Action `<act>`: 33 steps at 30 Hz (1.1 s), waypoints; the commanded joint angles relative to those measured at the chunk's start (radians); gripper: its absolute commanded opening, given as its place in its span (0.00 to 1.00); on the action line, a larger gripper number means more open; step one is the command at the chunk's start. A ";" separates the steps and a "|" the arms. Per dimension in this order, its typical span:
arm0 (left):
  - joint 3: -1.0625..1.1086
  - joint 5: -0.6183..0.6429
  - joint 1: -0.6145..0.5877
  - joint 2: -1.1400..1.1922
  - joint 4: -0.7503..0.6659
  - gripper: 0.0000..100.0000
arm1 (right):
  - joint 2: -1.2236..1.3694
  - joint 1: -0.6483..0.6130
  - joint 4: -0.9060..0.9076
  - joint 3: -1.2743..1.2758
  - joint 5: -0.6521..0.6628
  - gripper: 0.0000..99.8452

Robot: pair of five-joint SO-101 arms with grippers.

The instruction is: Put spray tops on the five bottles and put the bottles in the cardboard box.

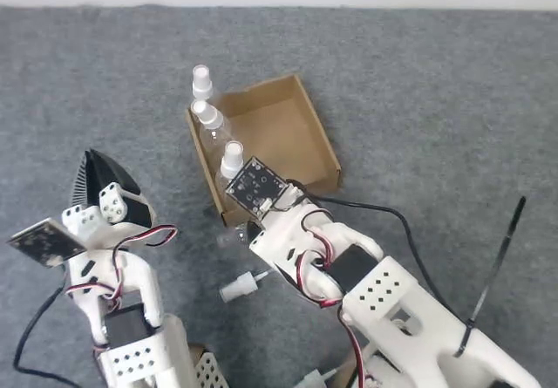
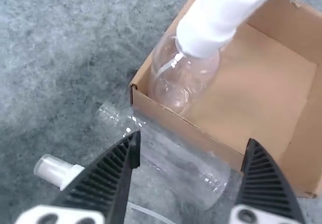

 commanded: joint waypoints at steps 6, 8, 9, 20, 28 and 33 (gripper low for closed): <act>-0.012 -0.009 -0.005 -0.014 -0.002 0.01 | -0.051 0.010 0.065 -0.034 0.137 0.27; -0.012 -0.006 -0.031 -0.014 -0.005 0.01 | -0.051 0.005 0.088 -0.034 0.175 0.27; -0.012 -0.006 -0.044 -0.015 -0.006 0.01 | -0.051 0.004 0.101 -0.035 0.193 0.27; -0.012 -0.005 -0.055 -0.015 -0.006 0.01 | -0.042 0.004 0.481 -0.253 0.259 0.27; -0.012 -0.005 -0.055 -0.015 -0.006 0.01 | -0.042 0.007 0.558 -0.296 0.193 0.27; -0.012 -0.005 -0.054 -0.015 -0.006 0.01 | -0.045 0.004 0.650 -0.292 0.175 0.27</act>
